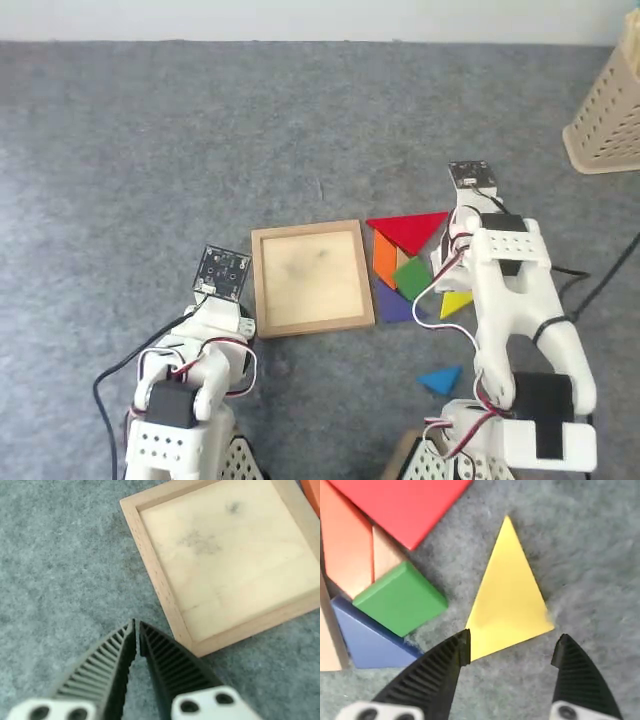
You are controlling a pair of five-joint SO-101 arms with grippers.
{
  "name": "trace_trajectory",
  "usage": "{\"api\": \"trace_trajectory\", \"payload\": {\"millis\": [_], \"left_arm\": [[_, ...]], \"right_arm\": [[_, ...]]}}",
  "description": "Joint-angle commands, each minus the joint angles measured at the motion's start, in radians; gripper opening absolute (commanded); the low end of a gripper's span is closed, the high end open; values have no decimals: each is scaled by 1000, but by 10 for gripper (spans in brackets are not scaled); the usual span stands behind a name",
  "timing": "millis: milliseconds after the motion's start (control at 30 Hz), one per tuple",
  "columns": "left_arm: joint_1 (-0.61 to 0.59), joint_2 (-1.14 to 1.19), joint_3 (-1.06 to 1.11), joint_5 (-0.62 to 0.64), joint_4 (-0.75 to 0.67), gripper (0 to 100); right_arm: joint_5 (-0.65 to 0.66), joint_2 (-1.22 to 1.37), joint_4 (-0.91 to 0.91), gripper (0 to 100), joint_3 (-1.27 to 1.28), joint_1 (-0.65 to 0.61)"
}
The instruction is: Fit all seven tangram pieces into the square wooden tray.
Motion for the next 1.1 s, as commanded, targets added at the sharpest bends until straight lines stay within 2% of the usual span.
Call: {"api": "trace_trajectory", "payload": {"millis": [0, 233, 433, 600, 667, 933, 1067], "left_arm": [[8, -21, -19, 8, 6, 12], [6, -21, -19, 8, 6, 12], [6, -21, -19, 8, 6, 12], [6, -21, -19, 8, 6, 12], [6, -21, -19, 8, 6, 12], [6, -21, -19, 8, 6, 12], [6, -21, -19, 8, 6, 12]], "right_arm": [[-21, 54, -39, 284, -31, -15], [-18, 228, -54, 281, -100, -25], [-14, 263, -28, 280, -132, -30], [-14, 262, -35, 154, -132, -30], [-14, 260, -33, 136, -138, -30], [-14, 176, 28, 145, -175, -16], [11, 51, 84, 247, -183, 16]]}}
